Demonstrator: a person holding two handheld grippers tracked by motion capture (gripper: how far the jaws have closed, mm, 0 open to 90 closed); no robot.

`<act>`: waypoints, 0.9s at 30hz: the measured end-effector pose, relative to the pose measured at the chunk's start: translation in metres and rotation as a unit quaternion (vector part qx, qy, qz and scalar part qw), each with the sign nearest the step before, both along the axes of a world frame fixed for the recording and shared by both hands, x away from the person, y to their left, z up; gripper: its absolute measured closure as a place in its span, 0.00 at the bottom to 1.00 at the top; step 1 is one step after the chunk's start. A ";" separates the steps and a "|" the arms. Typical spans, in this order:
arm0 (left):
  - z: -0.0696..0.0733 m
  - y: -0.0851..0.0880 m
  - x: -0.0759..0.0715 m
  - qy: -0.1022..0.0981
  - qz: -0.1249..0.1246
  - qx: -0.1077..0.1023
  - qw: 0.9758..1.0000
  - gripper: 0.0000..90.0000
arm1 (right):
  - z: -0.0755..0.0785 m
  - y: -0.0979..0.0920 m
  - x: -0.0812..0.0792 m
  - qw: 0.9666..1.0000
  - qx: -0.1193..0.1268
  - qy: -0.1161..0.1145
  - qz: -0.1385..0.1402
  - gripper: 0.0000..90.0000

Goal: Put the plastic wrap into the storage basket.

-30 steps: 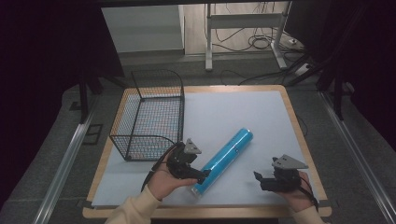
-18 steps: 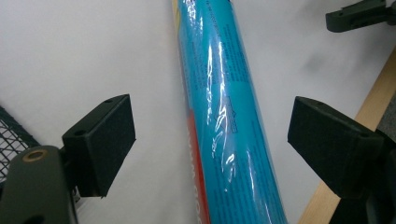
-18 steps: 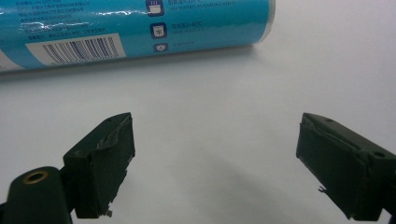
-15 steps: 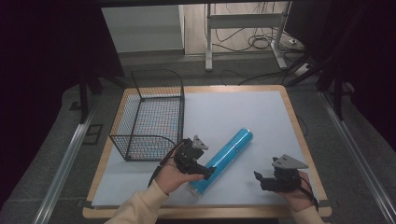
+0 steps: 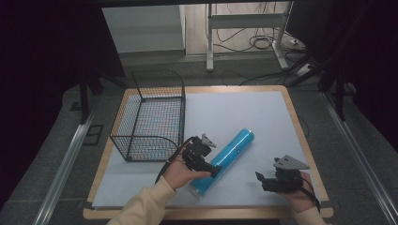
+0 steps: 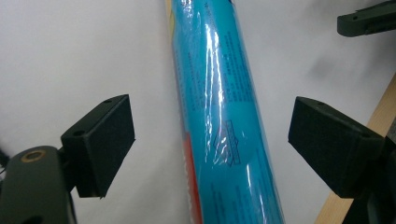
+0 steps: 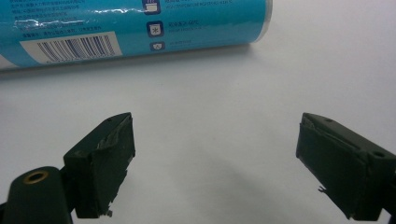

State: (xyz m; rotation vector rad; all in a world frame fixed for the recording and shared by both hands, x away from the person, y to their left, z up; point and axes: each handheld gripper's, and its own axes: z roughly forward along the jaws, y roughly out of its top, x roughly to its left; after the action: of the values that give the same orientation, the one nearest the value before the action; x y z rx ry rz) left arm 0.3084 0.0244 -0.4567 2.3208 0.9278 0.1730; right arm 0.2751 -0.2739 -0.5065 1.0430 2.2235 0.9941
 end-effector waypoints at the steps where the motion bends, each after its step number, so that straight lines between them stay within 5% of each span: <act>1: 0.000 -0.002 0.001 0.000 -0.001 0.001 1.000 0.16 | 0.000 0.000 0.000 1.000 0.000 0.000 0.000 0.13; 27: -0.027 -0.050 0.029 0.031 -0.012 0.057 0.998 0.14 | 0.000 0.000 0.000 1.000 0.001 0.003 0.002 0.13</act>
State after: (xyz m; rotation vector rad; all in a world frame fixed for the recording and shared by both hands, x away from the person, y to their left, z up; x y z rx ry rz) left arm 0.3377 -0.0259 -0.4836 2.4532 0.9420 0.1472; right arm 0.2753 -0.2742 -0.5068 1.0451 2.2298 0.9973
